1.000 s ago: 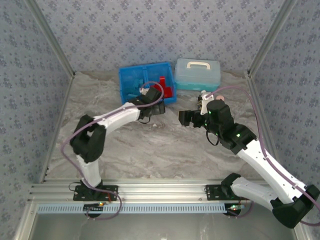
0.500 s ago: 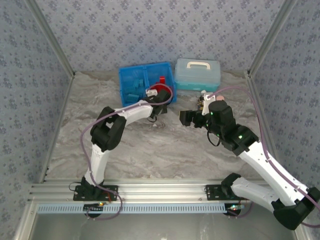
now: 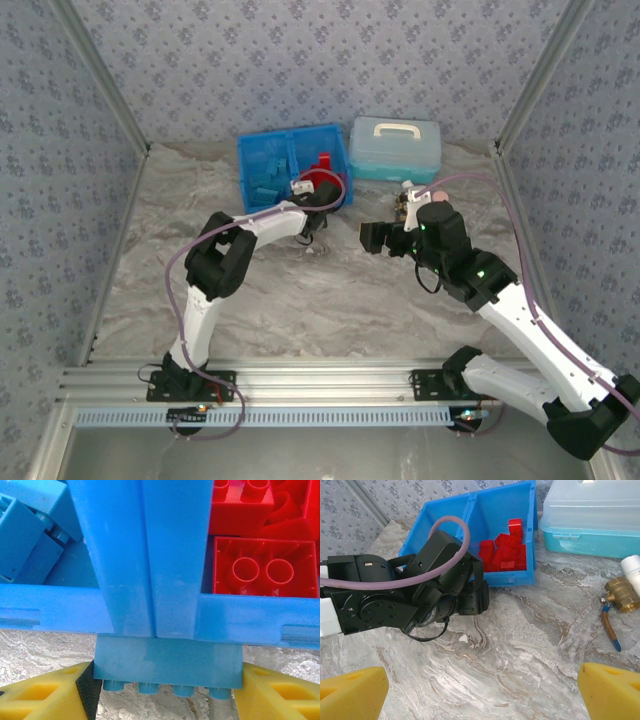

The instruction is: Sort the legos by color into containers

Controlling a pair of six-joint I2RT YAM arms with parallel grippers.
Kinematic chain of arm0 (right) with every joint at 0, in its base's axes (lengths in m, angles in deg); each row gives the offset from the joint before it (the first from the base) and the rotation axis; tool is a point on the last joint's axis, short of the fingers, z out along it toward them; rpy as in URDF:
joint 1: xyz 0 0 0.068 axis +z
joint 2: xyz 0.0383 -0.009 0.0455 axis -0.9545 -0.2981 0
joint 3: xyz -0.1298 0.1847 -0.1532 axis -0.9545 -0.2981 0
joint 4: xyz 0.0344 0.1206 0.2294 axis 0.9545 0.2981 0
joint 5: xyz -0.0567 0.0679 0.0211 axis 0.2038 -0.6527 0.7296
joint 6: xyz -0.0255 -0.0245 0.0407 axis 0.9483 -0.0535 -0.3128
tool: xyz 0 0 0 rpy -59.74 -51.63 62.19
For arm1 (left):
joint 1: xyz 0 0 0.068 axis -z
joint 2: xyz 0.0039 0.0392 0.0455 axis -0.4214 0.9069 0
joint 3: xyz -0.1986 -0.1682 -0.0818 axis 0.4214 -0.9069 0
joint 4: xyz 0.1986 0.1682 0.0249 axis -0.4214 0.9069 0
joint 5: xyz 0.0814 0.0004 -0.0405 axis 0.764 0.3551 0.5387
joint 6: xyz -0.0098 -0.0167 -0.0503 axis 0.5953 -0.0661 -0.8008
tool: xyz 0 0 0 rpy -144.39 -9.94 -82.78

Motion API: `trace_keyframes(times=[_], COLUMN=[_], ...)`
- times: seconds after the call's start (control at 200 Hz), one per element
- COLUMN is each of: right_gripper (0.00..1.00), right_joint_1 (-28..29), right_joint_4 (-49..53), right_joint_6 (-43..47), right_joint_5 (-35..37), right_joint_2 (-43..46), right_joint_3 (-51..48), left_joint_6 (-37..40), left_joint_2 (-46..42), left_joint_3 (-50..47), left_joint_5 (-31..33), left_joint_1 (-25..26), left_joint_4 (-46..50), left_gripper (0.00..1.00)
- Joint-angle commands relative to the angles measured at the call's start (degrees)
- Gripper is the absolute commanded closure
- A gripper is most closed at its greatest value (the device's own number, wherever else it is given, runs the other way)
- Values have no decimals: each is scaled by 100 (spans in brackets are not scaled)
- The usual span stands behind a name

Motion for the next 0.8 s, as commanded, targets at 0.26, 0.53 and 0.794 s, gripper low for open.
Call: trace_keyframes(times=[0.26,0.53,0.794], right_gripper=[0,0,0], right_joint_1=[24,24,34], right_joint_4=[14,7,-6], right_joint_6=[-51,-55,-64], right_joint_5=[72,72,67], right_joint_2=[26,25,51], right_joint_3=[128,120,92], left_joint_6=[14,97,649], left_joint_2=[-244,-1457,-2626], left_joint_3=[-230,-671,-587], left_joint_5=[-245,-446,317], left_joint_1=[-34,105,-223], left_joint_4=[-101,129,611], left_gripper=[47,48,48])
